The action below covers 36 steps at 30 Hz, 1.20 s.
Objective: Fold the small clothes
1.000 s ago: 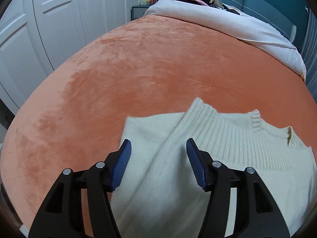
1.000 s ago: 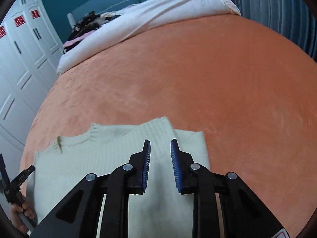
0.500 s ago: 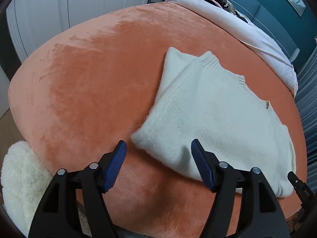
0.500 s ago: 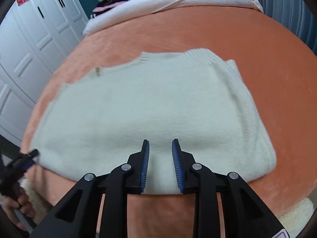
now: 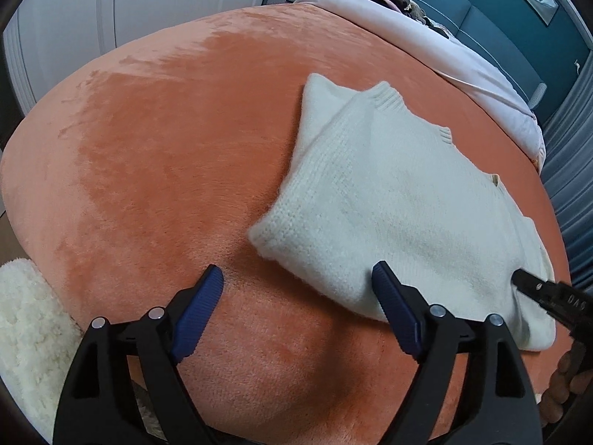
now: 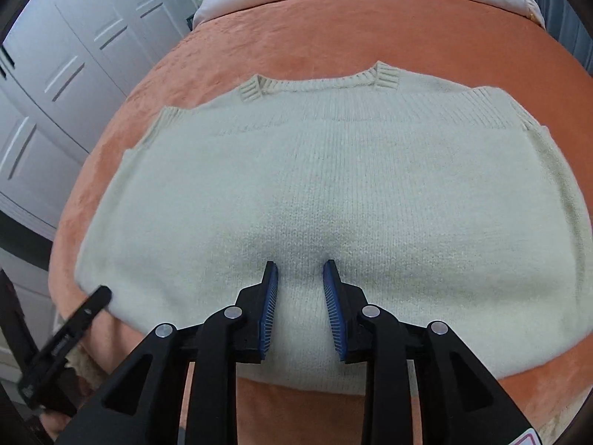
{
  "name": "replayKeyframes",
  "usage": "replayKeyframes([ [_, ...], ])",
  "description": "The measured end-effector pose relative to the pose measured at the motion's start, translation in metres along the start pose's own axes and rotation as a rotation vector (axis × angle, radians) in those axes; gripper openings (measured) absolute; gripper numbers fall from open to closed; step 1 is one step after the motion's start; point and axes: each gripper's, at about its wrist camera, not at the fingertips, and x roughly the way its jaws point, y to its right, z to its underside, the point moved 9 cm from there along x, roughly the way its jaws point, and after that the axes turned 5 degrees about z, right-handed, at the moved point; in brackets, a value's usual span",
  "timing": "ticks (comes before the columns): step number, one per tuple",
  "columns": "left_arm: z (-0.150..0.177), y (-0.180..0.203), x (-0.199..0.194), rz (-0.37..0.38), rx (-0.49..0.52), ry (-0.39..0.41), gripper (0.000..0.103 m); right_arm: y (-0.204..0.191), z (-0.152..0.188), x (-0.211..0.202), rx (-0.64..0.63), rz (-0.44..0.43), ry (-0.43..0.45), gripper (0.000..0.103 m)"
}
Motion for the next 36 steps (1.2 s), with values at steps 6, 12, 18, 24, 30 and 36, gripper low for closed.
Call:
replayKeyframes([
  [6, -0.001, 0.004, 0.004, -0.011, 0.024, 0.001, 0.088, -0.005, -0.052, -0.015, 0.016, 0.019, 0.075, 0.028],
  [12, -0.002, 0.002, 0.005, 0.011, 0.01, 0.003, 0.089, 0.001, -0.041, 0.044, -0.04, 0.087, -0.01, 0.028],
  [18, -0.003, 0.004, 0.006, 0.004, 0.008, -0.003, 0.093, 0.002, -0.045, 0.045, -0.041, 0.074, -0.025, 0.029],
  [24, -0.037, -0.015, 0.018, 0.077, -0.252, 0.014, 0.098, 0.001, -0.04, 0.044, -0.044, 0.062, 0.001, 0.029],
  [30, -0.064, -0.01, 0.037, 0.033, -0.316, 0.002, 0.084, 0.002, -0.038, 0.043, -0.038, 0.049, 0.017, 0.029],
  [36, -0.087, 0.024, 0.018, 0.201, -0.337, -0.036, 0.018, 0.002, -0.037, 0.043, -0.031, 0.023, 0.027, 0.029],
])
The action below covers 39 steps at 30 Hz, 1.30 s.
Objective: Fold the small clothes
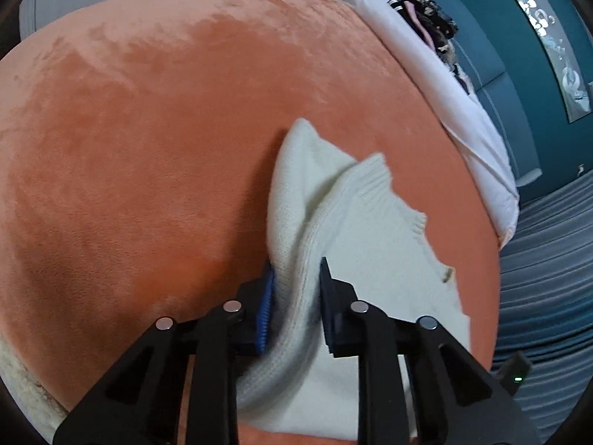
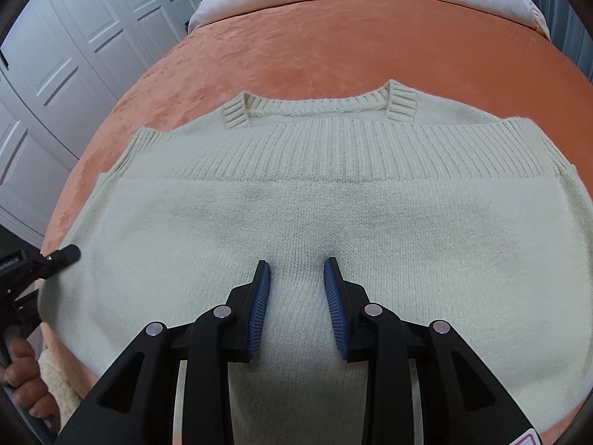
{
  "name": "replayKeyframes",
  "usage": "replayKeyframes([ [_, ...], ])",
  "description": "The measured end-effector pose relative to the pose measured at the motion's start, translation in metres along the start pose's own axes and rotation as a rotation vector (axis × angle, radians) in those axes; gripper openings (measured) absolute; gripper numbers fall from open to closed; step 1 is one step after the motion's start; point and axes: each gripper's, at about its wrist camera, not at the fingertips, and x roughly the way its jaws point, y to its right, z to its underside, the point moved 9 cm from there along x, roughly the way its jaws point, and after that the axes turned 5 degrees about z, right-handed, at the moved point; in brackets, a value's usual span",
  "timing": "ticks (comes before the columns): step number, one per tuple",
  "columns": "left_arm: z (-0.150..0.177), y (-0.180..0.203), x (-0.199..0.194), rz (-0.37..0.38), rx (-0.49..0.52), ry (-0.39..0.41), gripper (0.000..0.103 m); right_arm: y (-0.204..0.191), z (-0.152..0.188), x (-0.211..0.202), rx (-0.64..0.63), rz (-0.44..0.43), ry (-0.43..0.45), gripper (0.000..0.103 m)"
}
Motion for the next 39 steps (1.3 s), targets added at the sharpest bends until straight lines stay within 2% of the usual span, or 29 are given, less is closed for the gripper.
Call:
replayKeyframes([
  [4, 0.003, 0.09, -0.035, 0.123, 0.138, 0.038, 0.016, 0.001, 0.001, -0.001, 0.008, -0.029, 0.012, 0.029],
  [8, 0.037, 0.201, -0.049, 0.238, 0.343, 0.034, 0.016, 0.002, 0.001, -0.004, 0.022, -0.073, 0.019, 0.031],
  [11, 0.079, 0.259, -0.029, 0.279, 0.458, -0.033, 0.013, 0.004, 0.0, -0.011, 0.041, -0.175, 0.012, 0.039],
  [12, 0.097, 0.274, -0.017, 0.283, 0.499, -0.061, 0.0, 0.007, 0.0, -0.015, 0.051, -0.212, 0.011, 0.039],
  [14, 0.136, 0.297, 0.01, 0.294, 0.551, -0.147, 0.0, 0.021, 0.003, -0.028, 0.102, -0.26, 0.011, 0.039],
  [16, 0.163, 0.307, 0.031, 0.256, 0.618, -0.173, 0.0, 0.045, 0.01, -0.045, 0.172, -0.308, 0.04, 0.041],
  [18, 0.191, 0.31, 0.044, 0.253, 0.649, -0.231, 0.0, 0.078, 0.023, -0.063, 0.229, -0.31, 0.073, 0.043],
  [20, 0.207, 0.311, 0.042, 0.289, 0.647, -0.269, 0.001, 0.112, 0.04, -0.077, 0.28, -0.289, 0.083, 0.053],
  [22, 0.213, 0.302, 0.03, 0.285, 0.687, -0.255, 0.019, 0.138, 0.053, -0.089, 0.339, -0.275, 0.082, 0.055],
  [23, 0.212, 0.295, 0.024, 0.269, 0.71, -0.24, 0.035, 0.145, 0.057, -0.095, 0.368, -0.294, 0.079, 0.055],
  [24, 0.212, 0.286, 0.015, 0.282, 0.726, -0.228, 0.035, 0.147, 0.056, -0.102, 0.394, -0.337, 0.08, 0.056],
  [25, 0.21, 0.273, 0.006, 0.266, 0.739, -0.22, 0.038, 0.146, 0.053, -0.108, 0.422, -0.393, 0.085, 0.062],
  [26, 0.206, 0.259, -0.002, 0.253, 0.743, -0.216, 0.039, 0.141, 0.047, -0.115, 0.448, -0.456, 0.088, 0.07],
  [28, 0.204, 0.232, -0.015, 0.233, 0.727, -0.228, 0.041, 0.125, 0.032, -0.124, 0.466, -0.551, 0.088, 0.079],
  [30, 0.203, 0.205, -0.024, 0.198, 0.719, -0.219, 0.056, 0.099, 0.012, -0.129, 0.444, -0.615, 0.074, 0.085],
  [32, 0.201, 0.181, -0.035, 0.165, 0.729, -0.193, 0.062, 0.067, -0.005, -0.124, 0.404, -0.643, 0.015, 0.086],
  [34, 0.202, 0.164, -0.047, 0.169, 0.737, -0.193, 0.065, 0.042, -0.016, -0.117, 0.327, -0.596, -0.059, 0.086],
  [36, 0.2, 0.146, -0.058, 0.151, 0.739, -0.173, 0.079, 0.023, -0.021, -0.111, 0.235, -0.493, -0.088, 0.086],
  [37, 0.198, 0.137, -0.063, 0.133, 0.735, -0.159, 0.081, 0.017, -0.022, -0.109, 0.201, -0.451, -0.093, 0.086],
  [39, 0.192, 0.119, -0.065, 0.109, 0.696, -0.151, 0.081, 0.009, -0.013, -0.102, 0.198, -0.43, -0.121, 0.086],
])
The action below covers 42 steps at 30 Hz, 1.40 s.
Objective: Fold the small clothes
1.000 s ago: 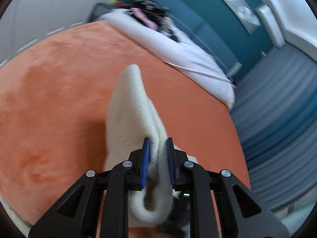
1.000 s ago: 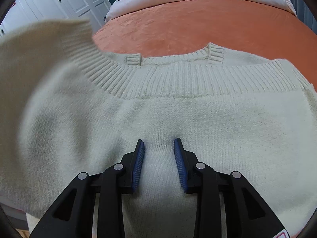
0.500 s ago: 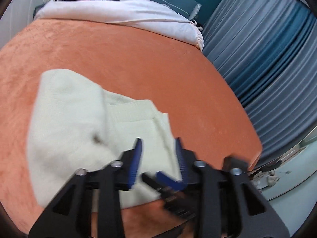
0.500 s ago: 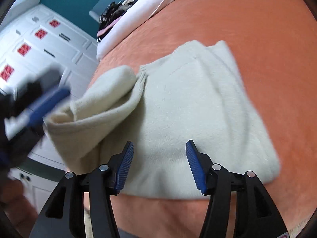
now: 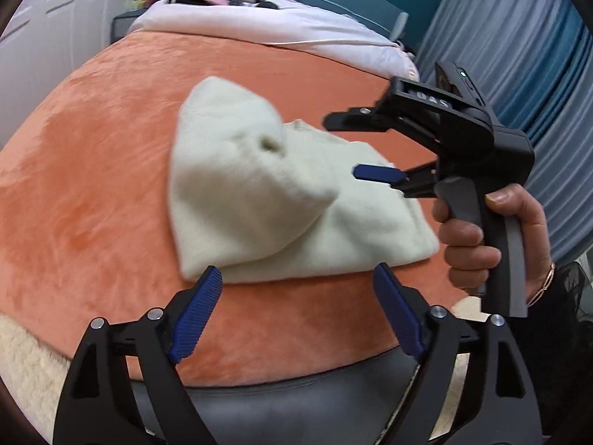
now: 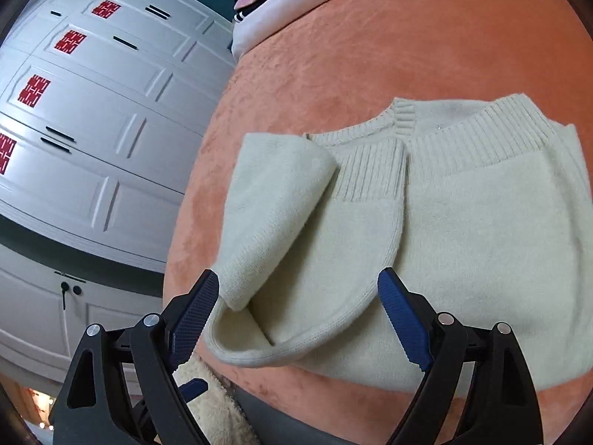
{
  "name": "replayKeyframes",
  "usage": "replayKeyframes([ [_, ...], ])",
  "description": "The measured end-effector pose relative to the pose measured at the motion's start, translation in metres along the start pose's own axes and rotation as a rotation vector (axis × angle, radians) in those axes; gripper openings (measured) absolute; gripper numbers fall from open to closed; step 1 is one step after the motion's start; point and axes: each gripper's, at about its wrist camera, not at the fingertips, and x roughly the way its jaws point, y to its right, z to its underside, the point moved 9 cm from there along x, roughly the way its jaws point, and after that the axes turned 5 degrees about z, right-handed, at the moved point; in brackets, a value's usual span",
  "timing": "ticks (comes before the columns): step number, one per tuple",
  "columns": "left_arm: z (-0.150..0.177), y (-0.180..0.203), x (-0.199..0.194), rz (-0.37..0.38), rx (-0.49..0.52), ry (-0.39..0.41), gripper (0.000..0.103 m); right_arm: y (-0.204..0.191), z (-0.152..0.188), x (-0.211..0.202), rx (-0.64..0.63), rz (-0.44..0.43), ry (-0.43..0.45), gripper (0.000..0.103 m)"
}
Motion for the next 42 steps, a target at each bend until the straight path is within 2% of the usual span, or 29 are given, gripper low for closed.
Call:
replayKeyframes([
  [4, 0.012, -0.029, -0.004, -0.011, -0.102, -0.005, 0.081, 0.007, 0.024, 0.017, 0.078, -0.017, -0.078, 0.086],
  [6, 0.01, -0.035, 0.0, -0.026, -0.09, -0.002, 0.081, 0.003, 0.022, 0.026, 0.099, -0.067, -0.104, 0.087],
  [9, 0.007, -0.035, 0.009, -0.032, -0.058, 0.003, 0.081, -0.018, 0.009, 0.033, 0.062, -0.057, -0.118, 0.087],
  [12, 0.004, -0.036, 0.021, -0.045, -0.035, 0.0, 0.081, -0.041, -0.002, 0.049, 0.051, -0.06, -0.191, 0.087],
  [15, 0.002, -0.038, 0.034, -0.057, -0.033, -0.004, 0.081, -0.061, -0.009, 0.067, 0.005, -0.018, -0.26, 0.087],
  [19, -0.001, -0.045, 0.047, -0.069, -0.067, -0.006, 0.081, -0.078, -0.006, 0.104, -0.048, 0.093, -0.352, 0.085],
  [21, -0.002, -0.048, 0.05, -0.073, -0.088, -0.007, 0.081, -0.08, -0.005, 0.115, -0.073, 0.143, -0.356, 0.061],
  [22, -0.002, -0.05, 0.049, -0.077, -0.098, -0.007, 0.081, -0.081, -0.003, 0.118, -0.1, 0.175, -0.356, 0.023],
  [23, -0.003, -0.051, 0.048, -0.073, -0.111, -0.006, 0.081, -0.082, -0.002, 0.119, -0.123, 0.199, -0.351, 0.022],
  [25, -0.006, -0.049, 0.04, -0.062, -0.125, 0.013, 0.081, -0.094, -0.011, 0.107, -0.175, 0.175, -0.286, 0.019],
  [27, -0.013, -0.04, 0.028, -0.037, -0.12, 0.042, 0.081, -0.102, -0.024, 0.078, -0.188, 0.097, -0.207, 0.018],
  [29, -0.022, -0.023, 0.014, 0.008, -0.098, 0.083, 0.081, -0.105, -0.042, 0.026, -0.188, -0.011, -0.094, 0.017],
  [30, -0.027, -0.013, 0.009, 0.027, -0.078, 0.105, 0.082, -0.1, -0.05, -0.004, -0.188, -0.044, -0.026, 0.017],
  [32, -0.028, 0.005, 0.01, 0.055, -0.048, 0.113, 0.084, -0.063, -0.062, -0.065, -0.147, -0.092, 0.098, 0.015],
  [35, -0.015, 0.023, 0.045, 0.057, -0.014, 0.029, 0.084, 0.041, -0.061, -0.113, 0.005, -0.041, 0.193, 0.015],
  [37, -0.001, 0.032, 0.069, 0.061, -0.007, -0.037, 0.084, 0.126, -0.048, -0.103, 0.164, -0.024, 0.166, 0.015],
  [39, 0.01, 0.038, 0.087, 0.035, 0.01, -0.077, 0.083, 0.191, -0.026, -0.079, 0.277, 0.056, 0.101, 0.017],
  [40, 0.013, 0.041, 0.093, 0.019, 0.029, -0.085, 0.083, 0.208, -0.014, -0.068, 0.31, 0.058, 0.07, 0.018],
  [42, 0.016, 0.042, 0.1, -0.029, 0.062, -0.094, 0.083, 0.209, -0.004, -0.063, 0.328, -0.035, 0.086, 0.025],
])
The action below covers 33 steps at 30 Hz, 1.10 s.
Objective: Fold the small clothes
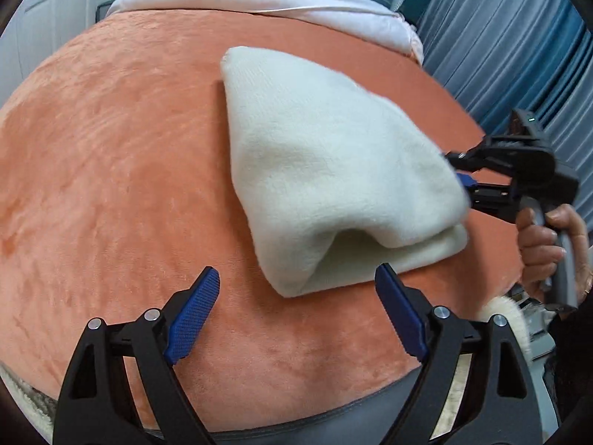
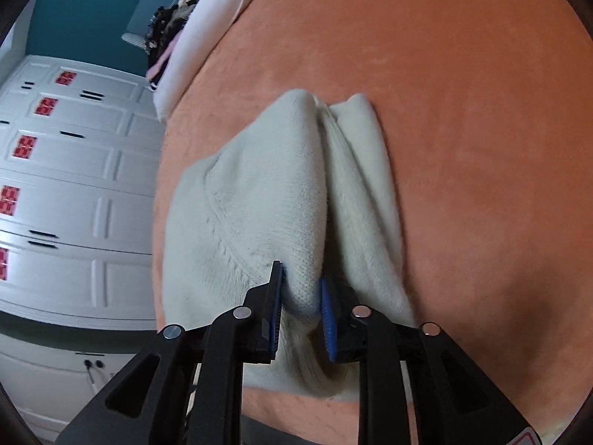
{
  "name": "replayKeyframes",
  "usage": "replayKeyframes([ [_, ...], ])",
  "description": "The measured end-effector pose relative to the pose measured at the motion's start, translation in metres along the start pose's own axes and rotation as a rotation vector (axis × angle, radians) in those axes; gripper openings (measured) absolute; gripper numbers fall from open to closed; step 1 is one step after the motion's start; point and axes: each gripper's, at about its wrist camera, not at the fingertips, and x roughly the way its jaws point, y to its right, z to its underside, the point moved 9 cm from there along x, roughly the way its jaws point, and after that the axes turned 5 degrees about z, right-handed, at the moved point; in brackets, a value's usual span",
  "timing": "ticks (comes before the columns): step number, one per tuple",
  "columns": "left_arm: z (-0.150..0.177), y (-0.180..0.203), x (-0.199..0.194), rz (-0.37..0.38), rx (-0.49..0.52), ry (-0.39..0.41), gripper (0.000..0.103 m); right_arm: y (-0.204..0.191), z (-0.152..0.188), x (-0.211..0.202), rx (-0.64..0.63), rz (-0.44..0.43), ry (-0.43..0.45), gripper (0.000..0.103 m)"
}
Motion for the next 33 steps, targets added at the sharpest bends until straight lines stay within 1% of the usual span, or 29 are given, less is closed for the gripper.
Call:
replayKeyframes([
  [1, 0.001, 0.002, 0.001, -0.014, 0.005, -0.004, 0.083, -0.003, 0.002, 0.0, -0.001, -0.026, 0.016, 0.041],
  [2, -0.001, 0.0, 0.002, -0.024, 0.0, -0.004, 0.083, -0.007, 0.003, -0.002, -0.01, -0.045, 0.03, 0.066],
  [3, -0.004, -0.001, 0.004, -0.027, -0.005, -0.001, 0.08, -0.009, 0.004, -0.001, -0.016, -0.05, 0.047, 0.075],
  [4, -0.007, -0.001, 0.004, -0.031, -0.01, 0.0, 0.076, -0.01, 0.003, -0.002, -0.023, -0.054, 0.066, 0.077],
  [6, -0.011, -0.005, 0.008, -0.035, -0.013, -0.016, 0.054, -0.01, 0.008, 0.006, -0.042, -0.038, 0.061, 0.077],
  [7, -0.012, -0.009, 0.01, -0.035, -0.021, -0.027, 0.046, -0.01, 0.011, 0.012, -0.046, -0.043, 0.042, 0.075],
  [8, -0.013, -0.013, 0.012, -0.024, -0.029, -0.043, 0.03, -0.01, 0.013, 0.014, -0.047, -0.058, 0.026, 0.061],
  [9, -0.014, -0.017, 0.012, -0.008, -0.036, -0.058, 0.025, -0.014, 0.014, 0.017, -0.058, -0.061, 0.016, 0.047],
  [10, -0.015, -0.019, 0.011, -0.008, -0.035, -0.062, 0.023, -0.02, 0.014, 0.019, -0.093, -0.032, 0.01, 0.021],
  [11, -0.018, -0.019, 0.006, -0.007, -0.026, -0.06, 0.02, -0.03, 0.013, 0.016, -0.123, -0.023, 0.027, 0.019],
  [12, -0.024, -0.018, -0.003, -0.006, -0.023, -0.04, 0.019, -0.042, 0.008, 0.002, -0.155, -0.034, 0.074, 0.018],
  [14, -0.035, -0.011, -0.026, 0.013, -0.019, 0.006, 0.017, -0.08, 0.001, -0.039, -0.225, -0.106, 0.188, 0.015],
  [15, -0.038, -0.007, -0.035, 0.014, 0.002, 0.022, 0.016, -0.094, 0.001, -0.062, -0.265, -0.119, 0.242, 0.015],
  [16, -0.038, -0.005, -0.038, 0.007, 0.022, 0.021, 0.016, -0.099, 0.003, -0.079, -0.293, -0.122, 0.288, 0.015],
  [17, -0.033, -0.005, -0.032, -0.005, 0.038, -0.005, 0.016, -0.094, 0.004, -0.086, -0.298, -0.112, 0.311, 0.014],
  [18, -0.025, -0.008, -0.022, -0.027, 0.046, -0.033, 0.016, -0.077, 0.004, -0.08, -0.278, -0.077, 0.298, 0.014],
  [20, -0.003, -0.02, 0.005, -0.075, 0.039, -0.106, 0.016, -0.015, 0.007, -0.041, -0.179, 0.058, 0.187, 0.014],
  [21, 0.007, -0.027, 0.015, -0.088, 0.017, -0.125, 0.016, 0.014, 0.014, -0.017, -0.141, 0.117, 0.123, 0.014],
  [22, 0.011, -0.029, 0.017, -0.088, -0.002, -0.128, 0.016, 0.033, 0.023, -0.001, -0.115, 0.131, 0.089, 0.014],
  [24, 0.012, -0.029, 0.012, -0.097, -0.009, -0.123, 0.016, 0.033, 0.024, -0.011, -0.073, 0.068, 0.134, 0.015],
  [25, 0.011, -0.03, 0.009, -0.098, -0.01, -0.122, 0.016, 0.029, 0.022, -0.019, -0.066, 0.053, 0.15, 0.016],
  [26, 0.012, -0.032, 0.008, -0.1, -0.02, -0.121, 0.017, 0.024, 0.019, -0.025, -0.073, 0.054, 0.162, 0.021],
  [28, 0.014, -0.038, 0.003, -0.097, -0.066, -0.122, 0.018, 0.019, 0.015, -0.04, -0.083, 0.11, 0.194, 0.03],
  [30, 0.012, -0.041, -0.012, -0.092, -0.107, -0.087, 0.017, 0.012, 0.015, -0.059, -0.1, 0.175, 0.249, 0.033],
  [31, 0.011, -0.041, -0.02, -0.081, -0.112, -0.066, 0.018, 0.004, 0.015, -0.07, -0.132, 0.234, 0.297, 0.033],
  [32, 0.008, -0.04, -0.029, -0.084, -0.108, -0.049, 0.021, -0.011, 0.016, -0.075, -0.173, 0.281, 0.337, 0.033],
  [33, 0.006, -0.04, -0.036, -0.093, -0.099, -0.032, 0.028, -0.031, 0.018, -0.08, -0.233, 0.304, 0.371, 0.033],
])
